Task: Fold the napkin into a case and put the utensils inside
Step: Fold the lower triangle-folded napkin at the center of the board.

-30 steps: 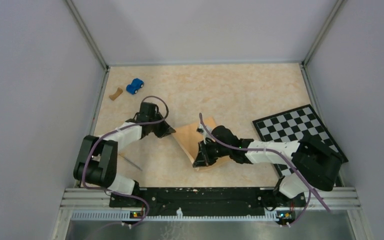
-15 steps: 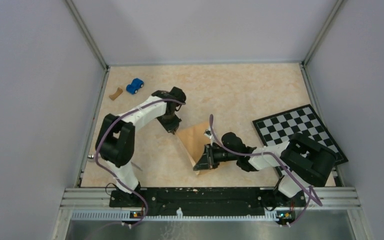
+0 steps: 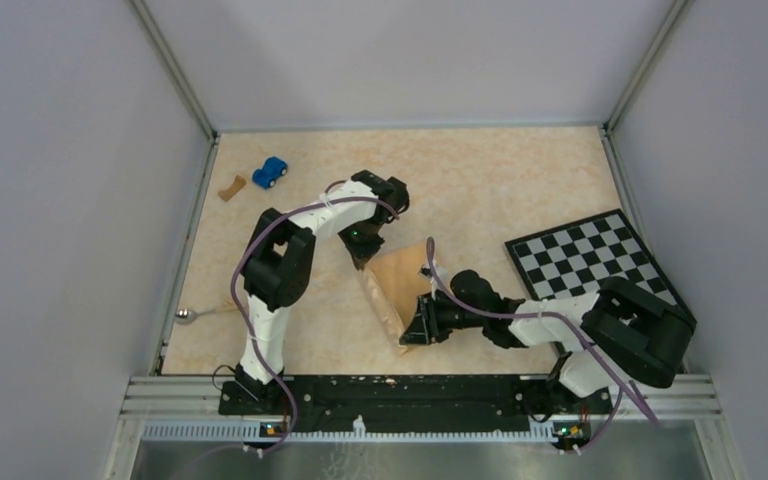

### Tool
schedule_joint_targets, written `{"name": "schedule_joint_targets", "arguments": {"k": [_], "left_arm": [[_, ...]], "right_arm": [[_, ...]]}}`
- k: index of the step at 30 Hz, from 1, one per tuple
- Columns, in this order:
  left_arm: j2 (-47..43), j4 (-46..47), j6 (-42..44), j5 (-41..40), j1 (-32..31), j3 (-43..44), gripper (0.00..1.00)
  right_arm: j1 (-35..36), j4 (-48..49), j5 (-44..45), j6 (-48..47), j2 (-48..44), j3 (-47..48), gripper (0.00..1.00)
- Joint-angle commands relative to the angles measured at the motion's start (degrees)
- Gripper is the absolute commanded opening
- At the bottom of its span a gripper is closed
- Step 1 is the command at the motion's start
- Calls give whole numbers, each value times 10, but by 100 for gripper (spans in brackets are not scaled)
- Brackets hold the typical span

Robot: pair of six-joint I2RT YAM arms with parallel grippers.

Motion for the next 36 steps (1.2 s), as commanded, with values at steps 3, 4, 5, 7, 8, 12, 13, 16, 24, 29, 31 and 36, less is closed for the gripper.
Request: {"name": "schedule_joint_targets", "arguments": {"k": [3, 4, 5, 7, 8, 12, 13, 16, 24, 29, 31, 36], "left_arm": [[-17, 30, 11, -6, 4, -13, 0], [-20, 34, 15, -2, 4, -17, 0], [-22, 38, 18, 3, 3, -22, 0], [-26, 45, 32, 11, 4, -27, 0], [-28, 46, 36, 14, 4, -30, 0], [-37, 57, 48, 21, 4, -46, 0], [-40, 64, 54, 24, 4, -50, 0], [-42, 67, 59, 26, 4, -54, 0], [-52, 71, 84, 38, 13, -63, 0], [-59, 83, 94, 48, 18, -72, 0], [-58, 80, 96, 46, 19, -69, 0], [-56, 76, 96, 43, 21, -70, 0]], "right_arm": [[9, -52, 85, -84, -72, -5, 52], [14, -59, 105, -92, -78, 3, 56], [24, -68, 132, -105, -86, 11, 61], [38, -84, 183, -131, -97, 30, 71], [39, -92, 199, -137, -95, 41, 73], [40, -101, 248, -172, -62, 86, 77], [41, -91, 256, -180, -50, 93, 77], [44, -68, 278, -206, -11, 122, 77], [97, -47, 357, -270, 84, 185, 77], [119, -88, 418, -283, 131, 226, 78], [134, -130, 467, -283, 149, 253, 78], [148, -159, 505, -256, 139, 257, 67]]}}
